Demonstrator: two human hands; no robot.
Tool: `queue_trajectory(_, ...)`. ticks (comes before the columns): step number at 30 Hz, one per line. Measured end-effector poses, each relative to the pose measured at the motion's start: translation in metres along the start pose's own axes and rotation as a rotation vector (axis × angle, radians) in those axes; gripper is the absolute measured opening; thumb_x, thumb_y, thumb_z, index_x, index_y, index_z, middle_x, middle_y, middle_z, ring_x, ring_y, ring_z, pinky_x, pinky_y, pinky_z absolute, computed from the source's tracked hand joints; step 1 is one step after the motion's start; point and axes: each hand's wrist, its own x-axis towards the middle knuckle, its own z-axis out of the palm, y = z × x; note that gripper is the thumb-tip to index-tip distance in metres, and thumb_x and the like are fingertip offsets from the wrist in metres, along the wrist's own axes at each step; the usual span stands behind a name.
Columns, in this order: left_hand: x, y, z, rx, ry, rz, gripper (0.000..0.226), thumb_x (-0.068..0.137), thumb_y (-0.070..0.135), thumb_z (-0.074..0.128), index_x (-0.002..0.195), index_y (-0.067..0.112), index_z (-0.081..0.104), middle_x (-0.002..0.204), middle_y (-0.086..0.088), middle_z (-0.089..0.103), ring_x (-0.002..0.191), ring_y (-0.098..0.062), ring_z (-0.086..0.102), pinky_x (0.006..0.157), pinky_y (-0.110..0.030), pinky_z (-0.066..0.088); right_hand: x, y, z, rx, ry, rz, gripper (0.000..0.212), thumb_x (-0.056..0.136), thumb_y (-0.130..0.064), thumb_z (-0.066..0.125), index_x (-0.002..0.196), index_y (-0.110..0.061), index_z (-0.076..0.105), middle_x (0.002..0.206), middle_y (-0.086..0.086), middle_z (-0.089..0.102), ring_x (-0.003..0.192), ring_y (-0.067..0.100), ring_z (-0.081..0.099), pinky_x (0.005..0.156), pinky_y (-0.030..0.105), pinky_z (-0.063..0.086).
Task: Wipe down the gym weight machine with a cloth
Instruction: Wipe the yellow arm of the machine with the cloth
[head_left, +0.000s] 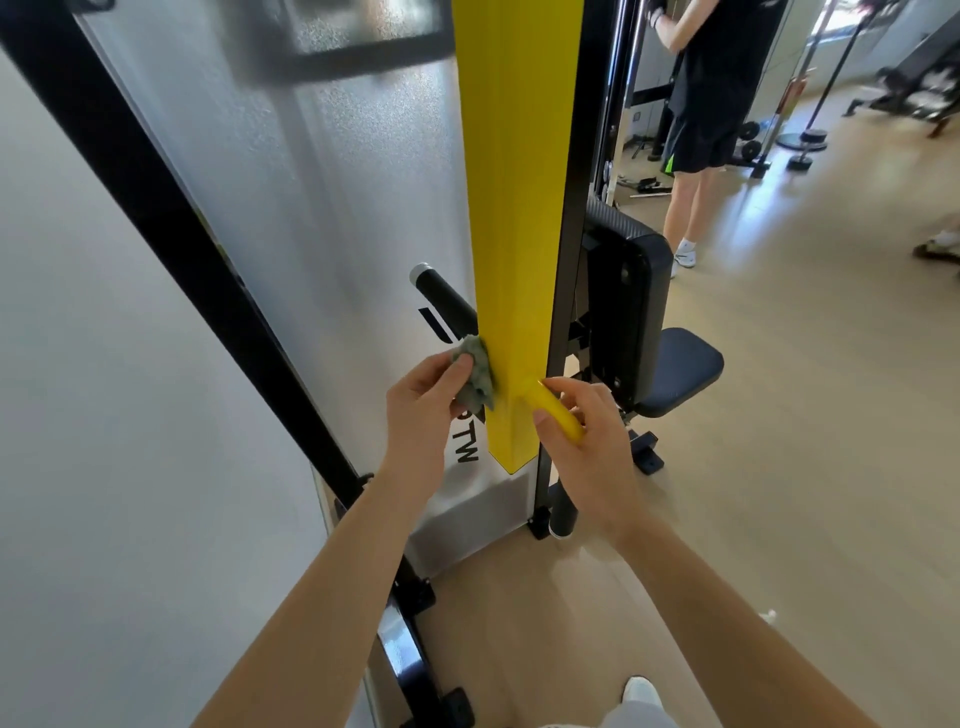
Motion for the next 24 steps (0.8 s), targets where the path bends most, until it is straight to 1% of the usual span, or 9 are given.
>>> queue_trajectory(3, -0.005, 0.02, 0.005, -0.01, -0.015, 0.067, 0.018, 0.099, 0.021, 0.061, 0.105, 0.014, 0.075, 0.095, -0.008, 0.075, 0.086, -0.024, 0.069, 0.093, -0.048, 0.059, 0.014, -0.018, -0.003, 0.014, 0.037, -0.056, 0.041, 0.092, -0.032, 0.07, 0.126, -0.04, 0.049, 0.126, -0.011, 0.049, 0.109, 0.006, 0.056, 0.082, 0.008, 0.045)
queue_trajectory(6, -0.004, 0.044, 0.008, -0.012, -0.049, 0.124, 0.025, 0.089, 0.031, 0.066, 0.108, 0.016, 0.076, 0.099, -0.014, 0.073, 0.089, -0.029, 0.068, 0.094, -0.053, 0.057, 0.032, -0.046, -0.008, 0.071, 0.048, -0.167, 0.049, 0.091, -0.045, 0.066, 0.133, -0.043, 0.043, 0.131, -0.015, 0.052, 0.114, 0.004, 0.057, 0.089, 0.017, 0.049)
queue_trajectory(8, -0.001, 0.059, 0.009, -0.005, -0.072, 0.158, 0.027, 0.086, 0.03, 0.068, 0.109, 0.019, 0.076, 0.102, -0.015, 0.073, 0.095, -0.031, 0.07, 0.096, -0.054, 0.056, 0.046, -0.068, -0.012, 0.119, 0.047, -0.217, 0.05, 0.091, -0.046, 0.064, 0.136, -0.038, 0.043, 0.131, -0.016, 0.055, 0.113, -0.001, 0.058, 0.088, 0.013, 0.05)
queue_trajectory(12, 0.007, 0.089, 0.017, 0.034, -0.067, 0.259, 0.02, 0.091, 0.017, 0.068, 0.11, 0.021, 0.075, 0.111, -0.008, 0.074, 0.103, -0.03, 0.071, 0.097, -0.052, 0.056, 0.072, -0.102, -0.023, 0.211, 0.033, -0.284, 0.052, 0.095, -0.03, 0.068, 0.141, -0.025, 0.045, 0.132, -0.007, 0.059, 0.114, 0.007, 0.06, 0.085, 0.011, 0.052)
queue_trajectory(15, 0.01, 0.113, 0.025, 0.053, -0.03, 0.331, 0.02, 0.092, 0.015, 0.069, 0.109, 0.024, 0.074, 0.113, -0.006, 0.074, 0.105, -0.027, 0.071, 0.096, -0.051, 0.057, 0.084, -0.113, -0.029, 0.255, 0.003, -0.318, 0.057, 0.09, -0.037, 0.069, 0.141, -0.021, 0.047, 0.132, -0.005, 0.06, 0.115, 0.009, 0.06, 0.088, 0.015, 0.054)
queue_trajectory(17, 0.011, 0.128, 0.03, 0.055, -0.002, 0.371, 0.021, 0.089, 0.022, 0.071, 0.109, 0.025, 0.074, 0.113, -0.002, 0.074, 0.106, -0.024, 0.071, 0.097, -0.05, 0.057, 0.091, -0.119, -0.032, 0.288, -0.036, -0.329, 0.063, 0.086, -0.044, 0.065, 0.143, -0.023, 0.046, 0.132, -0.004, 0.059, 0.115, 0.01, 0.061, 0.088, 0.022, 0.057)
queue_trajectory(19, 0.01, 0.142, 0.035, 0.06, 0.021, 0.406, 0.03, 0.081, 0.033, 0.071, 0.11, 0.025, 0.074, 0.112, 0.001, 0.075, 0.107, -0.022, 0.07, 0.098, -0.049, 0.057, 0.097, -0.123, -0.035, 0.311, -0.059, -0.335, 0.065, 0.084, -0.046, 0.065, 0.142, -0.024, 0.046, 0.131, -0.005, 0.059, 0.114, 0.01, 0.061, 0.087, 0.025, 0.058)
queue_trajectory(22, 0.009, 0.163, 0.042, 0.076, 0.049, 0.465, 0.033, 0.08, 0.037, 0.069, 0.11, 0.026, 0.073, 0.111, 0.002, 0.075, 0.106, -0.022, 0.07, 0.098, -0.048, 0.057, 0.1, -0.127, -0.038, 0.341, -0.087, -0.332, 0.061, 0.085, -0.046, 0.072, 0.138, -0.027, 0.048, 0.127, -0.005, 0.06, 0.108, 0.002, 0.061, 0.083, 0.019, 0.058)
queue_trajectory(24, 0.009, 0.177, 0.044, 0.088, 0.061, 0.51, 0.037, 0.081, 0.038, 0.068, 0.114, 0.022, 0.072, 0.113, -0.003, 0.073, 0.107, -0.026, 0.069, 0.097, -0.051, 0.056, 0.1, -0.128, -0.04, 0.363, -0.116, -0.334, 0.057, 0.083, -0.044, 0.071, 0.134, -0.03, 0.049, 0.124, -0.006, 0.062, 0.105, -0.001, 0.061, 0.079, 0.016, 0.057)
